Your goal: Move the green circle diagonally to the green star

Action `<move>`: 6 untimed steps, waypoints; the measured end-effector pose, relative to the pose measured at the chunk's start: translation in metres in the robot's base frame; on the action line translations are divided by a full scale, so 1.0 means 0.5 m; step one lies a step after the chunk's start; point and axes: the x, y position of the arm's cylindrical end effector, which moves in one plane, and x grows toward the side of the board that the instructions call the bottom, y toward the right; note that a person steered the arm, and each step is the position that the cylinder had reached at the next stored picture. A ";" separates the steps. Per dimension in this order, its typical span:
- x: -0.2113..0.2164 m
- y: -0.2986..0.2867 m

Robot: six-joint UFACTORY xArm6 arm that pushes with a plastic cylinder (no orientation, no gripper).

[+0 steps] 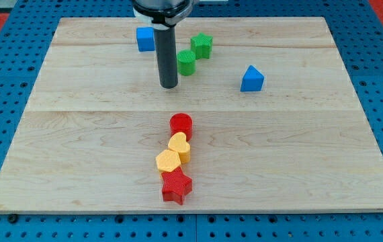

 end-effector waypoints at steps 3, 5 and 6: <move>-0.001 0.105; -0.061 0.175; -0.136 0.087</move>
